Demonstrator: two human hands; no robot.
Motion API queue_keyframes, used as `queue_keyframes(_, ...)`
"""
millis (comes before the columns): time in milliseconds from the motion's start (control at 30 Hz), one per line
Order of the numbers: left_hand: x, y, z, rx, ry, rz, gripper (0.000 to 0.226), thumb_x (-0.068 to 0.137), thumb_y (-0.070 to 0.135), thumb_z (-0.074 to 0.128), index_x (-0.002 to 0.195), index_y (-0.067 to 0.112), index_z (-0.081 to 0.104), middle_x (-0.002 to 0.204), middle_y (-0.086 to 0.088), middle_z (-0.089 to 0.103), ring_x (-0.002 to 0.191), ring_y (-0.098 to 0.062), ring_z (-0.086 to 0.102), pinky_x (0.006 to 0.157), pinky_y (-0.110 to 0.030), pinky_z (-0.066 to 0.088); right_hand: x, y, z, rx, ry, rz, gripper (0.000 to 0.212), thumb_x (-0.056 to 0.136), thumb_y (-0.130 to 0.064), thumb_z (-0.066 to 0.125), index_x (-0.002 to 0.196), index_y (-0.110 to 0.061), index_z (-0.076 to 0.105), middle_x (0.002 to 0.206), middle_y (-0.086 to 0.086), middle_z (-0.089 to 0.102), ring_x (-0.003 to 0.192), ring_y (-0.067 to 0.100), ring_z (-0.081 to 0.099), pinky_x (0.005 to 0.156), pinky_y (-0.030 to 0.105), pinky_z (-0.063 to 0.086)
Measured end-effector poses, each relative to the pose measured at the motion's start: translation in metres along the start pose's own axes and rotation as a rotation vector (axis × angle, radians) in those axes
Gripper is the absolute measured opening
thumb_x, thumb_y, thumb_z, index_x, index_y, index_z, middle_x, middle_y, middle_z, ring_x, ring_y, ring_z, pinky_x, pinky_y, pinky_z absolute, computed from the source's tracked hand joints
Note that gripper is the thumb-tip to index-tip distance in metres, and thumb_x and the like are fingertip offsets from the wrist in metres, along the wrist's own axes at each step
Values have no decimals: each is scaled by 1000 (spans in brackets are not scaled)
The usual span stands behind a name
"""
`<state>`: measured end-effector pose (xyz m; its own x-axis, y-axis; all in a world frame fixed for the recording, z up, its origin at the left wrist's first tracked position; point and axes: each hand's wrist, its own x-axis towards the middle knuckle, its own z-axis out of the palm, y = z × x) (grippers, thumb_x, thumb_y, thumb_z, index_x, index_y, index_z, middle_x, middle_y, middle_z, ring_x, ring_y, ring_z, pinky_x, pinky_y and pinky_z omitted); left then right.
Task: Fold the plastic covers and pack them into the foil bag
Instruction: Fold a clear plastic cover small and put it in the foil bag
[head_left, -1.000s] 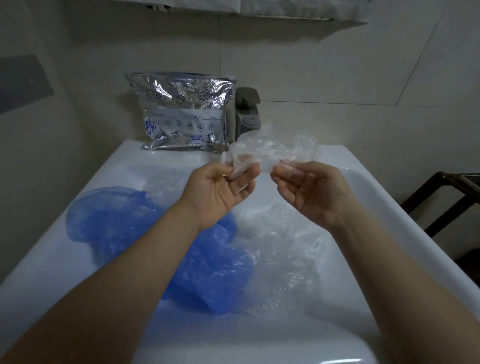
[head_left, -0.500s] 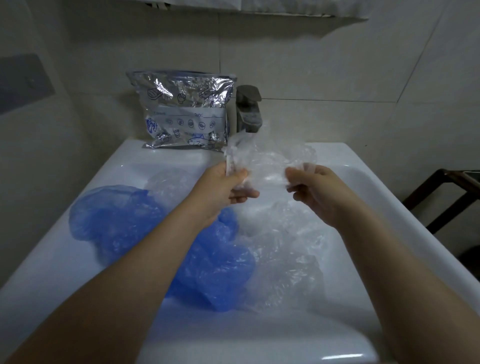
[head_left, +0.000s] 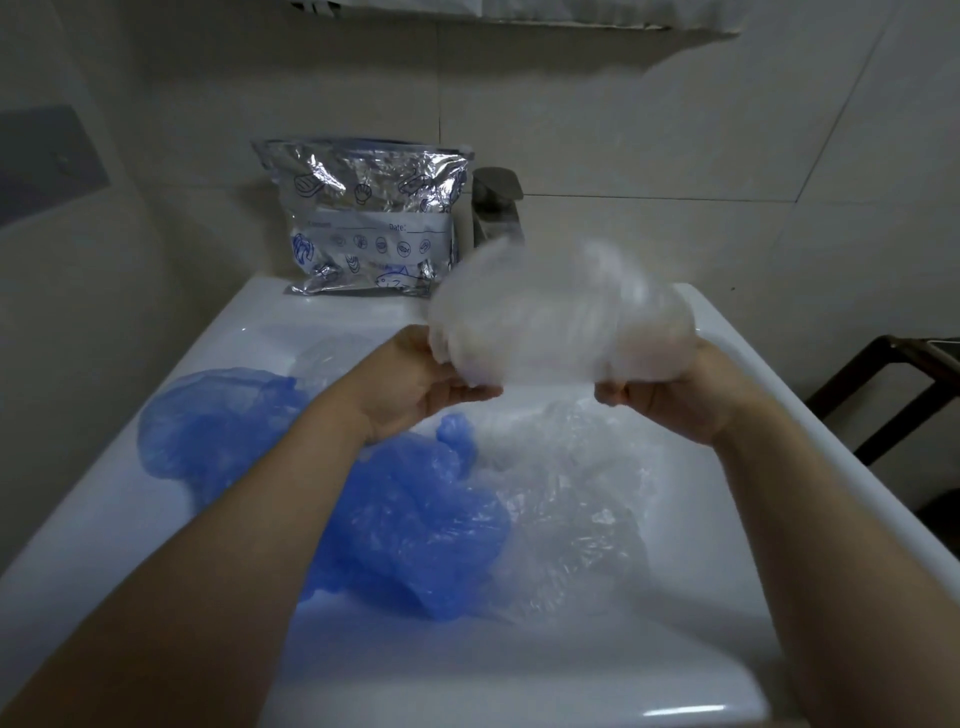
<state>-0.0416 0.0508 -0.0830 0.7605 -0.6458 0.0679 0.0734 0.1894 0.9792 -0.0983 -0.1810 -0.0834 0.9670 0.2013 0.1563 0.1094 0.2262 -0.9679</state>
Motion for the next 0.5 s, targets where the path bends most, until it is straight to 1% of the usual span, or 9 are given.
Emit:
queue_keyframes(67, 1, -3, -7, 371, 14, 19, 38, 79, -2, 59, 74, 31, 76, 68, 12, 70, 65, 1, 64, 69, -20, 51, -2, 4, -10, -191, 4, 33, 26, 48, -25, 81, 68, -10, 75, 67, 7, 69, 61, 18, 65, 55, 23, 52)
queue_keyframes(133, 5, -9, -12, 573, 90, 47, 35, 79, -10, 58, 82, 21, 76, 68, 15, 69, 66, 4, 62, 73, -22, 48, -3, 5, -14, -279, 33, 79, 21, 53, -23, 64, 67, -12, 76, 73, 7, 72, 67, 20, 67, 59, 24, 52)
queue_keyframes(200, 7, -12, -13, 659, 177, 82, 40, 82, -17, 48, 87, 15, 73, 70, 18, 67, 69, 10, 60, 74, -12, 44, -2, 5, -15, -279, 62, 163, 32, 60, -27, 51, 69, -8, 76, 82, 12, 73, 74, 24, 67, 66, 29, 51)
queue_keyframes(233, 7, -11, -13, 666, 201, 98, 38, 81, -14, 45, 89, 11, 72, 73, 19, 66, 71, 11, 59, 74, -9, 43, -2, 3, -13, -296, 85, 218, 37, 71, -31, 47, 70, -7, 75, 85, 14, 72, 75, 24, 67, 68, 30, 49)
queue_keyframes(267, 7, -9, -12, 642, 208, 108, 34, 79, -6, 44, 87, 9, 73, 74, 19, 65, 72, 12, 58, 73, -7, 42, -1, 5, -12, -344, 130, 263, 47, 82, -41, 43, 71, -7, 74, 86, 14, 72, 73, 22, 66, 67, 28, 48)
queue_keyframes(333, 8, -8, -8, 545, 203, 94, 30, 72, 14, 43, 73, 12, 72, 70, 15, 68, 75, 4, 59, 77, -14, 42, 2, 10, -7, -490, 270, 279, 54, 84, -53, 49, 72, -5, 71, 80, 12, 72, 66, 18, 62, 63, 23, 46)
queue_keyframes(367, 10, -10, -5, 517, 233, 78, 28, 77, 23, 46, 67, 15, 71, 69, 12, 68, 75, -2, 59, 80, -19, 43, 5, 12, -1, -537, 340, 251, 44, 84, -44, 58, 74, -3, 68, 76, 12, 70, 64, 18, 59, 62, 23, 45)
queue_keyframes(433, 13, -14, -3, 525, 353, 63, 33, 86, 36, 60, 62, 16, 67, 64, 7, 63, 67, -10, 54, 73, -21, 43, 9, 15, 8, -538, 417, 178, 18, 83, -19, 68, 73, -6, 62, 70, 11, 64, 64, 18, 56, 62, 24, 44)
queue_keyframes(500, 14, -17, 0, 569, 372, 47, 22, 83, 28, 69, 66, 15, 64, 65, 5, 59, 63, -8, 51, 61, -12, 42, 11, 13, 10, -453, 409, 130, 16, 82, -4, 67, 73, -11, 57, 69, 8, 58, 67, 18, 55, 66, 26, 45)
